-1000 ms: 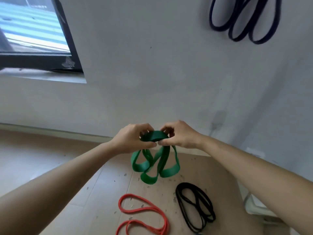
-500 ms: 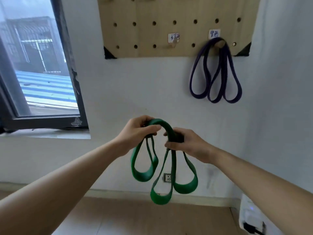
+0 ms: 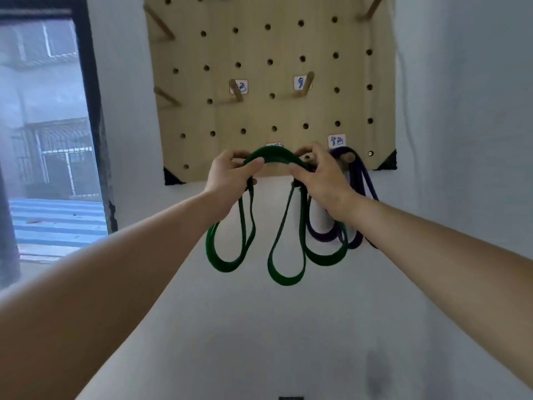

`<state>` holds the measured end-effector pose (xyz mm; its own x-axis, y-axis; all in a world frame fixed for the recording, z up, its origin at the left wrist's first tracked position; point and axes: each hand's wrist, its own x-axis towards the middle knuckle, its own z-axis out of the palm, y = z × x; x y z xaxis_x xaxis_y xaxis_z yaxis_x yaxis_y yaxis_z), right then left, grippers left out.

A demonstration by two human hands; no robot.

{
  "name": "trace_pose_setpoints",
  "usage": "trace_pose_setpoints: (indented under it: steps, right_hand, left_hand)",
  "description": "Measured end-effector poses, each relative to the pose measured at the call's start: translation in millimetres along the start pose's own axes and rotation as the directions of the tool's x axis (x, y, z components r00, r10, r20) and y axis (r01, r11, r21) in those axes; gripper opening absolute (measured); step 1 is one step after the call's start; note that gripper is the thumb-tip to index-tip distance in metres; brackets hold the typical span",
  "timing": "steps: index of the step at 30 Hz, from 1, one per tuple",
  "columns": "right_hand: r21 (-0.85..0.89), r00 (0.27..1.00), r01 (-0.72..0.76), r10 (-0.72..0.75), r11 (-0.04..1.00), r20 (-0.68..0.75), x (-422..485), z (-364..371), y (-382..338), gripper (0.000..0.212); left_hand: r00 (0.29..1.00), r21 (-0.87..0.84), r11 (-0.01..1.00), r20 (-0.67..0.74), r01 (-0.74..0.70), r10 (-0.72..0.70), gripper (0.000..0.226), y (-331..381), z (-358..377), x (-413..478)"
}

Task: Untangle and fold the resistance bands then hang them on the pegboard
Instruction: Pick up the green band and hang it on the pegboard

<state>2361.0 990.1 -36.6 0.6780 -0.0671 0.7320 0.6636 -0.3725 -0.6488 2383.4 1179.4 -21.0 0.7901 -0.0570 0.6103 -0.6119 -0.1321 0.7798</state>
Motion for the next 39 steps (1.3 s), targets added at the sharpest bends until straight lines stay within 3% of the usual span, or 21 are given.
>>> trace_pose_setpoints:
  steps: [6,13,20,27,31,35,39]
  right_hand:
    - [-0.096,0.995,0.082,-0.088,0.992,-0.054,49,-3,5,0.023]
    - [-0.184,0.998,0.037,-0.045,0.982,-0.039,82,-9,23,0.022]
    - [-0.330,0.987,-0.062,0.108,0.942,0.122,81,-22,42,0.024]
    - [-0.416,0.958,-0.067,0.175,0.907,0.228,57,-19,50,0.049]
    - [-0.419,0.935,-0.037,0.180,0.907,0.307,45,-25,45,0.051]
    - [-0.418,0.907,-0.038,0.207,0.908,0.368,35,-30,41,0.055]
    - [-0.377,0.919,-0.057,0.196,0.925,0.341,22,-35,40,0.066]
  left_hand:
    - [0.994,0.086,0.992,-0.051,-0.089,0.093,0.018,9,17,56]
    - [0.992,0.160,0.981,-0.047,-0.107,0.115,0.015,-7,34,89]
    - [0.987,0.306,0.942,0.114,-0.140,0.109,0.017,-32,36,89]
    - [0.981,0.289,0.942,0.145,-0.169,0.131,0.042,-38,30,81]
    - [0.970,0.275,0.942,0.200,-0.191,0.138,0.035,-33,26,76]
    - [0.985,0.273,0.953,0.142,-0.130,0.093,0.041,-34,23,78]
    - [0.997,0.299,0.952,0.067,-0.058,0.040,0.058,-30,26,69]
